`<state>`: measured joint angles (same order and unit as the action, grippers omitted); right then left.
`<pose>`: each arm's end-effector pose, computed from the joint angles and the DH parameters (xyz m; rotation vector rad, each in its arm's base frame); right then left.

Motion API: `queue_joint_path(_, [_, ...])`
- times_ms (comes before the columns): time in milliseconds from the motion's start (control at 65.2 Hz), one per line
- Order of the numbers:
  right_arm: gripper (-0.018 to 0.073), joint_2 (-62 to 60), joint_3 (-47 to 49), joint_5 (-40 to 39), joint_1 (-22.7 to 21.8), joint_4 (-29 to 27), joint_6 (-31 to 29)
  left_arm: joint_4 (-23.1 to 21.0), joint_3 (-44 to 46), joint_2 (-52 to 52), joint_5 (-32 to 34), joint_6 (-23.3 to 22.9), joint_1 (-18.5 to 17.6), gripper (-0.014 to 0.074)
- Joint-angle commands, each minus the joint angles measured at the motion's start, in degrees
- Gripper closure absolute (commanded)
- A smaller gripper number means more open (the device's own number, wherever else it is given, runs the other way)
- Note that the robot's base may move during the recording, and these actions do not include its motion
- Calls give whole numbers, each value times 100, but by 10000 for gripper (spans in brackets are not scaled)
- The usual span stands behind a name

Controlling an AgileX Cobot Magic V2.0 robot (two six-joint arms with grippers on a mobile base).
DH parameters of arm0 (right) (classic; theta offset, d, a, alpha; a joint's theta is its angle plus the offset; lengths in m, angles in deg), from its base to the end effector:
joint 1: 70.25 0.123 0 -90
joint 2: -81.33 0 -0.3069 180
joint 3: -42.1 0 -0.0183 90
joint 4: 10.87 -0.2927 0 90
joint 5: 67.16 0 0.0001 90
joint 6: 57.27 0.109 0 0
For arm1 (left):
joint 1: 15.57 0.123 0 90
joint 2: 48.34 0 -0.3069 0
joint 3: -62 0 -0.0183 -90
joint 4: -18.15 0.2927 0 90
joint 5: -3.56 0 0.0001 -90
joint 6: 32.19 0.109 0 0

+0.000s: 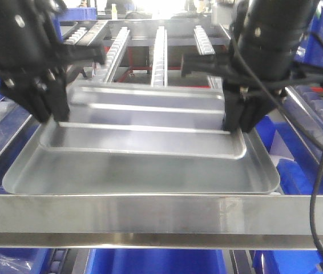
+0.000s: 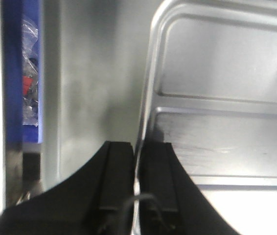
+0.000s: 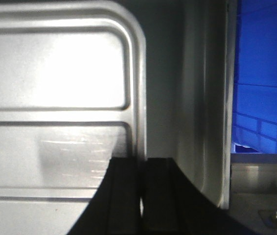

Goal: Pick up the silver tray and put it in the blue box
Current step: 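Close both grippers on the tray rims and lift the tray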

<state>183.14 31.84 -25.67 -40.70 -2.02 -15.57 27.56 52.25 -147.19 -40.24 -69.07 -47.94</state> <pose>0.3445 0.1825 0.2335 0.1613 2.6795 0.2255 0.3286 -0.1937 0.2546 0.0160 2.6585 -0.2143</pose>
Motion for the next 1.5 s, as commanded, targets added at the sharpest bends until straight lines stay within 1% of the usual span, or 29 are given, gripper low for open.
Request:
queue_joint_path(0, [508,-460,149,167,64,401,185,183,33,496,-122,-209,-6,610])
queue_joint_path(169, [508,-789,-34,195,197,486,311,196,-507,1043,-98,-219,-18,610])
queue_joint_path(261, [508,-1057,-328,160,311,499,399,207,-895,1356,-64,-372,-43,610])
queue_joint_path(338, [508,-1263,-587,157,437,613,636,381,-1196,1598,-64,-589,-165,610])
queue_joint_path(445, [508,-1546,-967,181,682,952,1157,585,-1467,1859,-122,-935,-507,610])
queue_joint_path(506, [508,-1711,-1149,213,851,1150,1376,702,-1540,1956,-217,-1138,-733,610])
queue_joint_path(552, [508,-1810,-1301,224,947,1196,1493,780,-1584,1993,-282,-1317,-904,610])
queue_joint_path(629, [508,-1957,-1484,217,1051,1201,1560,947,-1595,2020,-404,-1621,-1194,610])
queue_joint_path(675, [508,-2039,-1572,210,1064,1201,1560,1036,-1595,2024,-425,-1722,-1313,610])
queue_joint_path(721, [508,-2089,-1644,210,1064,1208,1560,1074,-1595,2024,-424,-1747,-1446,610])
queue_joint_path(798, [508,-2160,-1718,239,1064,1251,1560,1074,-1595,2024,-437,-1747,-1567,610])
queue_joint_path(1488, [509,-2174,-1733,368,1064,1278,1560,1074,-1595,2024,-572,-1747,-1600,610])
